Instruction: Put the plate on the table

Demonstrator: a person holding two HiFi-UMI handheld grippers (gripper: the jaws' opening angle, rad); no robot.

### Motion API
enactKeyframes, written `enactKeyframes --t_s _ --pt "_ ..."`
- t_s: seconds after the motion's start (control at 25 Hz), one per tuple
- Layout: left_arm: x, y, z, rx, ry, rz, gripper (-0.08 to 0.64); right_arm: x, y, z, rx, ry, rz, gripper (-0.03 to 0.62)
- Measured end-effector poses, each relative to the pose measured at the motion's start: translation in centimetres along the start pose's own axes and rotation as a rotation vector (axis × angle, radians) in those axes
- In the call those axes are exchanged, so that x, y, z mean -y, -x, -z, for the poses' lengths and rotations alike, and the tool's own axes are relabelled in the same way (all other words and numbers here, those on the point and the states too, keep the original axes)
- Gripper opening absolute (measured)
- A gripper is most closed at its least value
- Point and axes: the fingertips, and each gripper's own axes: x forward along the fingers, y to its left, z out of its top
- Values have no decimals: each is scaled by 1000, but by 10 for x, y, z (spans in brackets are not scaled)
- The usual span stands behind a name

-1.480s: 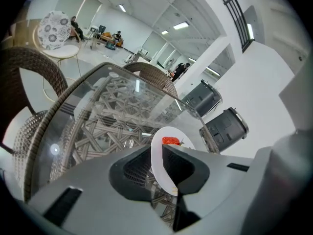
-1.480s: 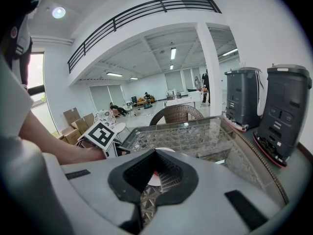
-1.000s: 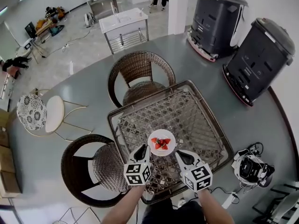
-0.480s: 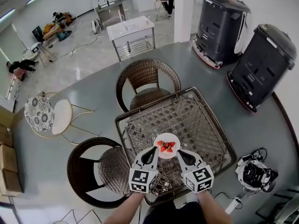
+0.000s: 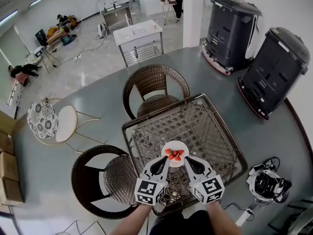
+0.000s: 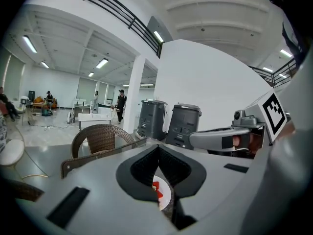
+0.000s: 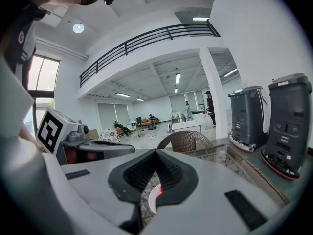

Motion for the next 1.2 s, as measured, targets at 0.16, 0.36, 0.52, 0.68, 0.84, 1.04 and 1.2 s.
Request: enactKeyframes --t_s 0.16,0.36,0.52,0.68,0.84,1.04,1.2 --pt "4 1 -4 12 1 7 8 0 1 -5 11 7 -2 4" --pt "6 1 -8 17 4 18 8 -1 0 -11 22 16 -8 5" --pt "9 1 -12 17 4 22 8 -1 3 -16 27 18 -10 3" --pt "12 0 -13 18 3 25 8 0 4 -17 32 21 -14 4" --pt "13 0 -15 18 3 28 8 -1 5 -20 39 24 -18 5" --pt "13 2 -18 23 0 31 8 -2 5 -24 48 25 -16 5" --pt "14 3 -16 20 1 34 8 -3 7 -22 51 27 -16 5"
